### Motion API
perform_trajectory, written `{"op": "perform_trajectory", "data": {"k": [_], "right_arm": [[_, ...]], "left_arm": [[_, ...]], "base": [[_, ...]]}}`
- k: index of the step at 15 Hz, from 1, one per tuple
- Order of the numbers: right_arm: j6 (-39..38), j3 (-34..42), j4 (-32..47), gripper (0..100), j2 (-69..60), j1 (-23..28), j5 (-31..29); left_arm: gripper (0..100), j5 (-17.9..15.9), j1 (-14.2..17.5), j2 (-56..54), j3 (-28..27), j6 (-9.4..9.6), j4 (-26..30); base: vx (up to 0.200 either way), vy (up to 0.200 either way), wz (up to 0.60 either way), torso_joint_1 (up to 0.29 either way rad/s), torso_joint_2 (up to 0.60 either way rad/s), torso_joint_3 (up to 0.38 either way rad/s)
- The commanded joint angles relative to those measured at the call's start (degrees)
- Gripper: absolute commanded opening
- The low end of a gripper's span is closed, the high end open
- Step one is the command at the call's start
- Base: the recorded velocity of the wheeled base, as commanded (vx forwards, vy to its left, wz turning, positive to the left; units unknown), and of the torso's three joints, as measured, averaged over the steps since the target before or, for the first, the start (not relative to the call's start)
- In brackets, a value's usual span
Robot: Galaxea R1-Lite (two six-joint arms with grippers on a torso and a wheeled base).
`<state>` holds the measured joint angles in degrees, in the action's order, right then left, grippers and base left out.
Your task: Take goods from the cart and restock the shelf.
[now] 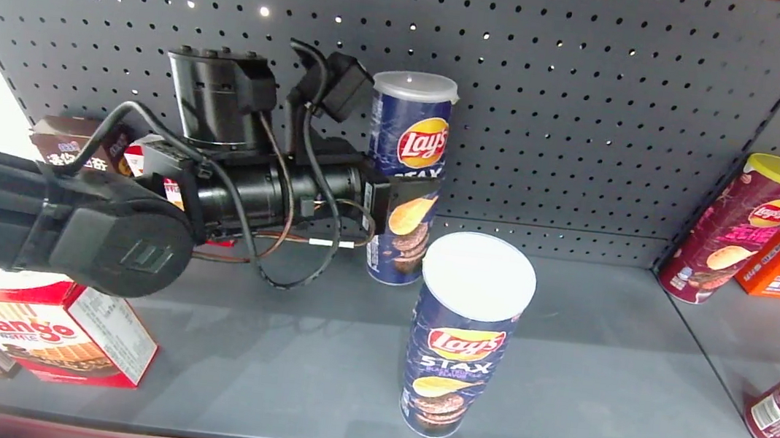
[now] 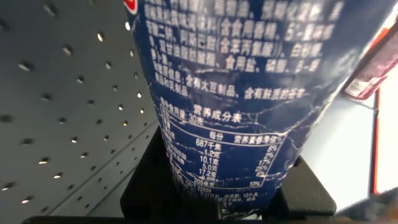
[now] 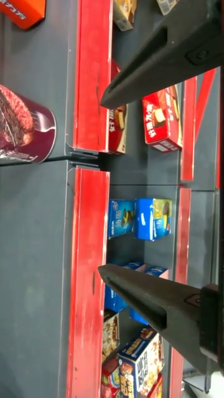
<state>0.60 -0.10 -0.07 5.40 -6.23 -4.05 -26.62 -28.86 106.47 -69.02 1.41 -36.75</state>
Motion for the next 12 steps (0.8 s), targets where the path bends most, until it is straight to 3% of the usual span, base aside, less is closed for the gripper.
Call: {"op": "perform_trajectory", "data": {"k": [1, 6, 12], "right_arm": [[0.0, 0.0, 0.0, 100, 0.2, 0.0, 0.0], [0.0, 0.0, 0.0, 100, 0.2, 0.0, 0.0], [0.0, 0.0, 0.0, 100, 0.2, 0.0, 0.0]], "left_arm": [[0, 0.0, -0.1, 4.7, -2.3, 0.26, -0.2], [0, 0.0, 0.1, 10.0, -7.5, 3.24, -0.4], [0, 0.0, 0.3, 13.1, -8.1, 3.42, -5.6]], "base": [[0.000, 0.000, 0.00, 0.000, 0.00, 0.000], [0.000, 0.000, 0.00, 0.000, 0.00, 0.000], [0.000, 0.000, 0.00, 0.000, 0.00, 0.000]]}}
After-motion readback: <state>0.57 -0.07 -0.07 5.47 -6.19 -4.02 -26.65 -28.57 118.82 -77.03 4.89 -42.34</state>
